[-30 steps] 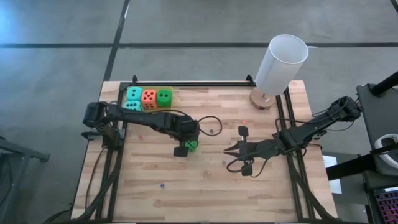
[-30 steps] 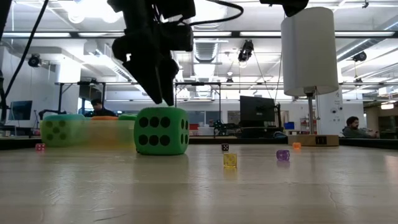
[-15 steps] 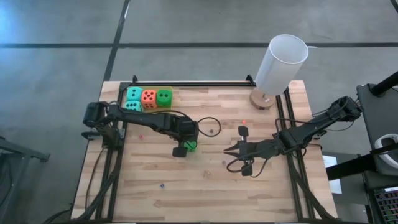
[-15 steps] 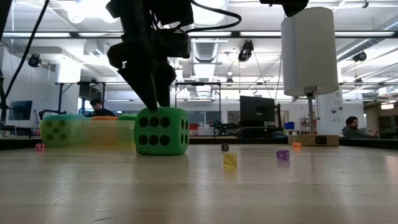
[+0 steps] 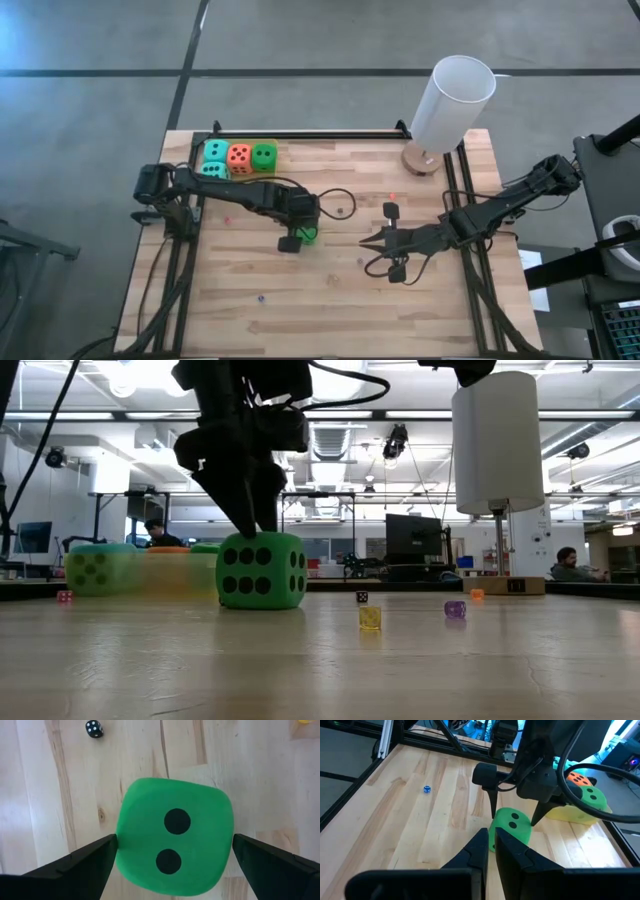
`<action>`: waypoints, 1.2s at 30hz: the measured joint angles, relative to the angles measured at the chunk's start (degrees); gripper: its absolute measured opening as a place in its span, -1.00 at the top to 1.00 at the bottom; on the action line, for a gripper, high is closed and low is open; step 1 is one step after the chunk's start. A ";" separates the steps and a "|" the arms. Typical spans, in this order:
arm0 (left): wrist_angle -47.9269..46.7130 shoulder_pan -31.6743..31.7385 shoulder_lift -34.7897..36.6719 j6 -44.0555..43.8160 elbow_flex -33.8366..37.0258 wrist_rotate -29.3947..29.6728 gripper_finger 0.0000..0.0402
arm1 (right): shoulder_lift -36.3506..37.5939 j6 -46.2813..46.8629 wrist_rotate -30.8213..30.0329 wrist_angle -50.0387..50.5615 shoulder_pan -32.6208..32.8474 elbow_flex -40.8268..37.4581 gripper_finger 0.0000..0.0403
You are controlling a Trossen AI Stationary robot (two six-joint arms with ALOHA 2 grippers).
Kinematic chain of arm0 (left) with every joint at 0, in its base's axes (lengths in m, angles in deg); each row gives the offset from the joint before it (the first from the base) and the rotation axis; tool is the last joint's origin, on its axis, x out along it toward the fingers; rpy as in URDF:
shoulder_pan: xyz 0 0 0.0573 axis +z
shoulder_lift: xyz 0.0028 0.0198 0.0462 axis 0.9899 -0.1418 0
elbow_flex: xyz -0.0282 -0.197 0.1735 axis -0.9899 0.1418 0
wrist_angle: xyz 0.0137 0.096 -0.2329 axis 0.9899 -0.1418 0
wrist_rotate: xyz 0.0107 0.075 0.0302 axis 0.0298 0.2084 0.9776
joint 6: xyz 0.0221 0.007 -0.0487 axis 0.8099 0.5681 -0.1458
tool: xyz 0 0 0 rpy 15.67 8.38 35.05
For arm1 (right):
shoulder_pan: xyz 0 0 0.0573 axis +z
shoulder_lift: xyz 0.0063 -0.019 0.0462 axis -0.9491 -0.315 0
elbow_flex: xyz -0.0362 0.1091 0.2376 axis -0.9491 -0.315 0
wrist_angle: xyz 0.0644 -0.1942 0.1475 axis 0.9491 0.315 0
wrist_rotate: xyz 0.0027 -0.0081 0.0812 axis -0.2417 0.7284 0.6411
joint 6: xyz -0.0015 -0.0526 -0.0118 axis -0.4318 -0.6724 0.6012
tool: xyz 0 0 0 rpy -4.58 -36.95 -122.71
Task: Pick & Place Dice
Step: Put the green large die into the yellow container
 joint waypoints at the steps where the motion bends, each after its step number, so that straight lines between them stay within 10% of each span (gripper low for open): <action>1: 0.16 0.00 0.00 0.14 0.00 -0.01 -0.98 | 0.00 0.00 0.00 0.00 0.02 0.00 0.86; 36: -1.50 -0.04 -1.49 1.68 -2.80 -2.13 -0.99 | 0.00 0.00 0.00 0.02 0.01 0.01 0.86</action>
